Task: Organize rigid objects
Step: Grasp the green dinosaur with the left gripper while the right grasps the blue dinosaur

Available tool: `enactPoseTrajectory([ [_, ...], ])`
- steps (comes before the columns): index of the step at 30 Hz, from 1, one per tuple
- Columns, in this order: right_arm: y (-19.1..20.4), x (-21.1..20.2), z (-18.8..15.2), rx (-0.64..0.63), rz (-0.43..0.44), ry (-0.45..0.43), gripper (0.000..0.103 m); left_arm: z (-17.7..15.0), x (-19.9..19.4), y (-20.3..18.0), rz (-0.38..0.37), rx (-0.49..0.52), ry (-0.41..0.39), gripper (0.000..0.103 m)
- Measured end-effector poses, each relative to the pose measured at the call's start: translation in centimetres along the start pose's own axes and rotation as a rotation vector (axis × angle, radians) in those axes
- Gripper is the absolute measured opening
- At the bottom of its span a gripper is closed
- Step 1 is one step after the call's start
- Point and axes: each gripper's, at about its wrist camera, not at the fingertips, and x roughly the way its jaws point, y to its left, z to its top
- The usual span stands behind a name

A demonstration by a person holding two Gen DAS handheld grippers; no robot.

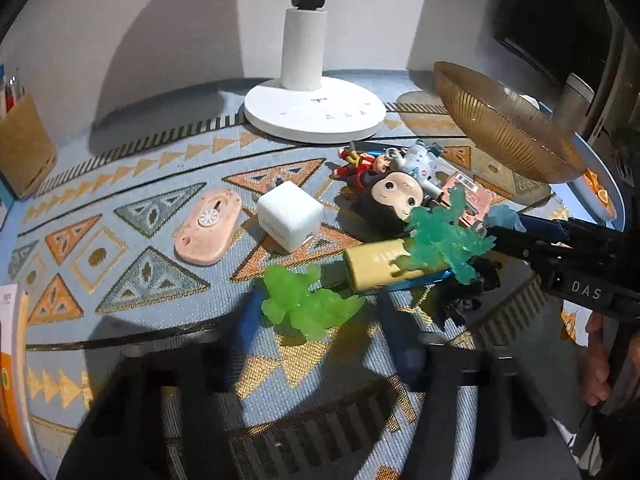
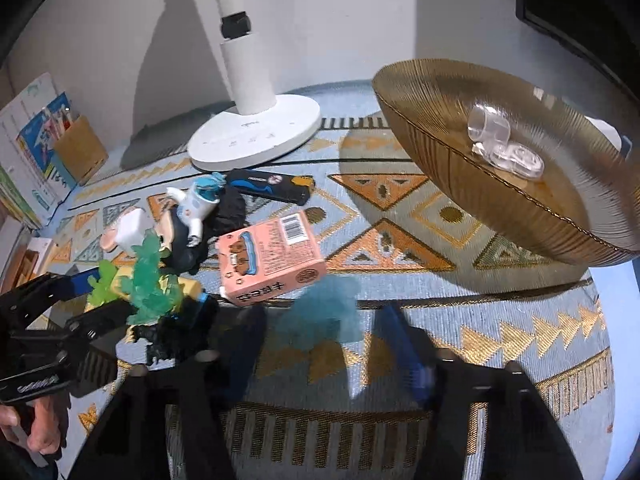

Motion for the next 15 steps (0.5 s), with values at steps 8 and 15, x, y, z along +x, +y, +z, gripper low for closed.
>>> enactPoseTrajectory([
  [8,-1.0,-3.5,-1.6,-0.006,0.089,-0.035,0.046,-2.0,-2.9,0.0,-0.021,-0.023,-0.036,0.046],
  [15,-1.3,-7.4,-5.2,-0.189,0.128,-0.038,0.046,-4.8,-5.0,-1.2,-0.034,-0.052,-0.059,0.046],
])
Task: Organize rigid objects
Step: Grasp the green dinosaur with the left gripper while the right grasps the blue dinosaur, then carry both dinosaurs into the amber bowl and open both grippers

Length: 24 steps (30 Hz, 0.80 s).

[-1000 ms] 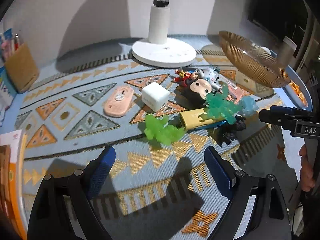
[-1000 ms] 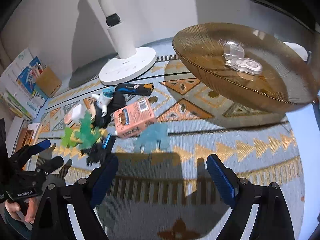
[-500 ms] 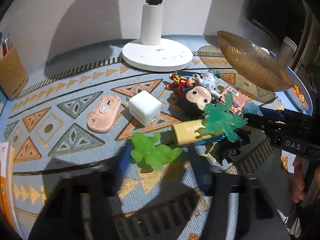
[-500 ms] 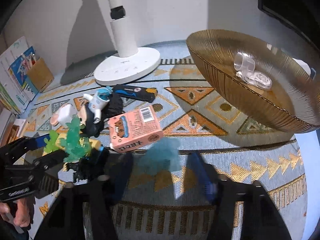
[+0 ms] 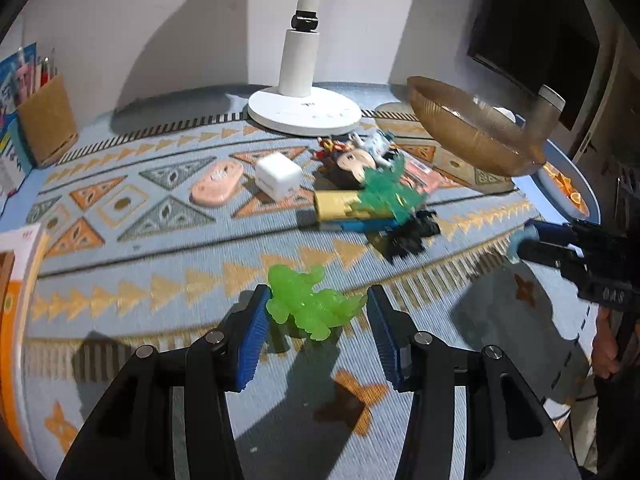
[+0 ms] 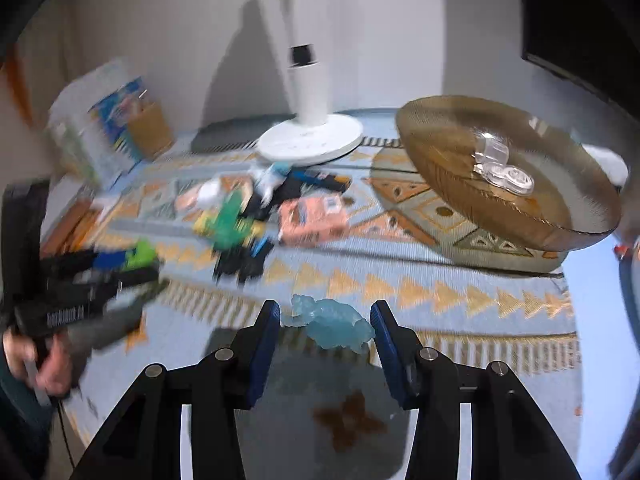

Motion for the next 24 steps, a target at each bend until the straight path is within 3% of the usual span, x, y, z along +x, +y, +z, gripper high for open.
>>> enactPoseTrajectory([
  [6,-1.4,-1.1,-2.9,0.019,0.027,0.028,0.047,-0.7,0.1,-0.7,0.037,0.028,-0.008,0.046],
  [8,-1.9,-1.1,-3.5,0.052,0.022,0.043,0.060,-0.8,0.2,-0.7,0.040,0.027,-0.002,0.046],
  [11,-1.4,-1.4,-4.3,0.066,0.003,0.038,0.069,-0.8,0.1,-0.8,0.034,0.036,-0.004,0.046],
  [15,-1.0,-0.7,-5.1,0.098,0.019,0.062,0.070,-0.9,0.3,-0.9,0.047,0.041,0.004,0.046],
  [24,-1.1,-1.2,-5.6,0.194,-0.014,0.007,0.070,-0.9,0.4,-0.8,0.045,0.038,0.008,0.047],
])
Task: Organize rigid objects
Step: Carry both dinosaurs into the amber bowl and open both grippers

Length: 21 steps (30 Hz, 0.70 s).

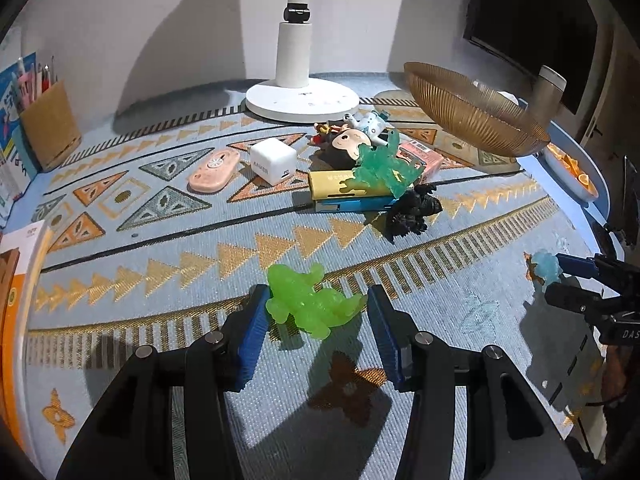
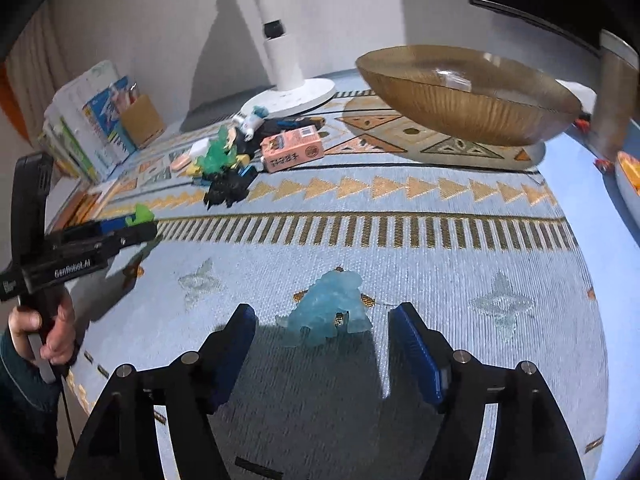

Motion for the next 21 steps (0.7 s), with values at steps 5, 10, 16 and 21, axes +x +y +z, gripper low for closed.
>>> enactPoseTrajectory([
  [5,0.6,0.2,0.0,0.025,-0.051,-0.016,0.066,0.0,0.1,0.0,0.001,0.005,0.004,0.047],
  [10,2.6,1.0,-0.1,-0.055,-0.154,-0.021,0.048,-0.1,0.1,-0.3,0.009,0.007,0.007,0.047],
  [16,3.5,0.3,-0.3,-0.080,-0.089,-0.046,0.047,-0.1,-0.1,-0.6,0.033,0.027,-0.010,0.046],
  [21,3.0,-3.1,1.2,-0.078,-0.082,-0.136,0.047,0.9,-1.5,-0.5,-0.031,-0.032,-0.050,0.046],
])
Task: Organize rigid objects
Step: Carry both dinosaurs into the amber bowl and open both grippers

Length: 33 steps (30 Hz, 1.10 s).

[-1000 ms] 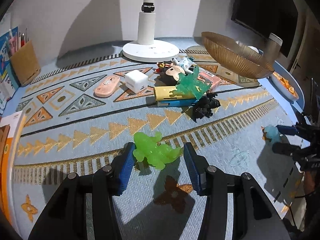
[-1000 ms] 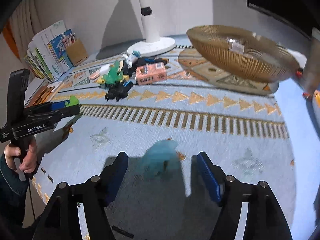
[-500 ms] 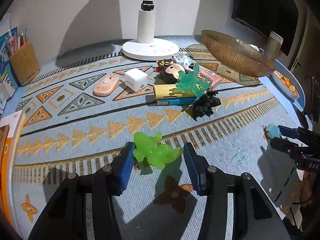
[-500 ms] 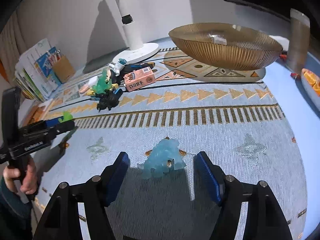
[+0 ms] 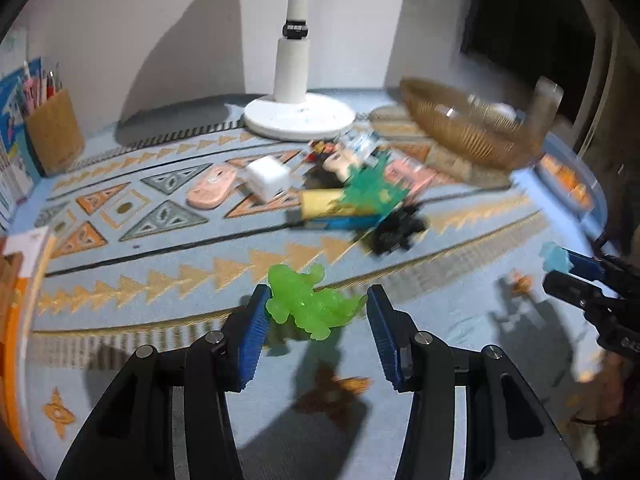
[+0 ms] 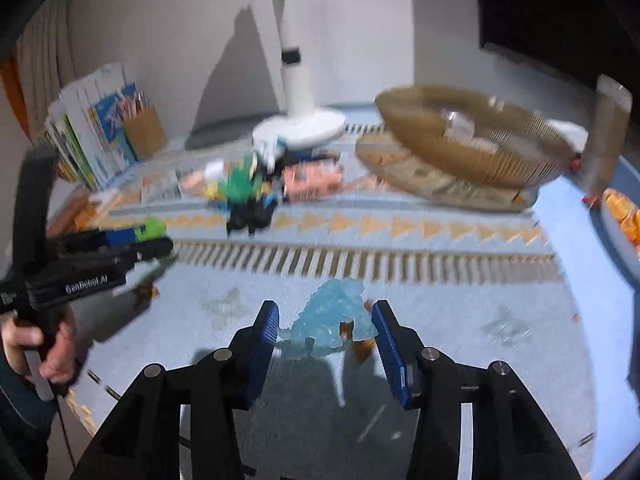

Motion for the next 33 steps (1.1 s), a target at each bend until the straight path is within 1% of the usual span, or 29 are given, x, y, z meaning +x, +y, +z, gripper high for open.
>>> enactPoseTrajectory([
  [3,-2.0,-2.7,2.2,0.019,-0.040,-0.084,0.047,2.3,-1.6,-1.5,-0.019,0.017,-0.055,0.046],
  [7,-6.2,-6.4,6.3,0.086,-0.085,-0.206,0.047,7.4,-4.3,-4.8,-0.068,0.070,-0.162,0.046],
  [9,-8.2,-7.8,8.1,0.121,-0.085,-0.262,0.047,10.0,-5.0,-6.7,-0.101,0.096,-0.204,0.046],
  [12,-10.4,-8.9,10.5,0.159,-0.107,-0.320,0.047,13.7,-4.9,-9.5,-0.156,0.126,-0.226,0.046],
  [14,-11.6,-9.0,11.8,0.184,-0.106,-0.342,0.047,15.4,-3.7,-11.4,-0.183,0.142,-0.213,0.046],
  [15,-12.4,-8.6,12.4,0.204,-0.098,-0.339,0.047,16.1,-2.6,-12.3,-0.187,0.148,-0.198,0.046],
  [18,-13.8,-7.1,13.3,0.246,-0.101,-0.313,0.047,16.9,0.4,-13.9,-0.202,0.144,-0.143,0.046],
  [19,-14.4,-6.2,13.3,0.262,-0.105,-0.292,0.047,16.9,1.8,-14.4,-0.204,0.138,-0.117,0.046],
  [23,-16.5,-3.0,13.0,0.311,-0.105,-0.206,0.047,16.2,5.0,-15.6,-0.209,0.132,-0.059,0.046],
  [27,-17.9,-0.5,12.1,0.342,-0.099,-0.147,0.047,15.8,7.0,-16.5,-0.204,0.150,-0.025,0.046],
  [31,-18.3,0.9,12.0,0.350,-0.096,-0.108,0.047,16.1,8.2,-17.4,-0.207,0.167,-0.008,0.046],
  [33,-18.4,1.4,12.2,0.351,-0.113,-0.097,0.048,16.3,8.8,-18.0,-0.210,0.178,-0.004,0.046],
])
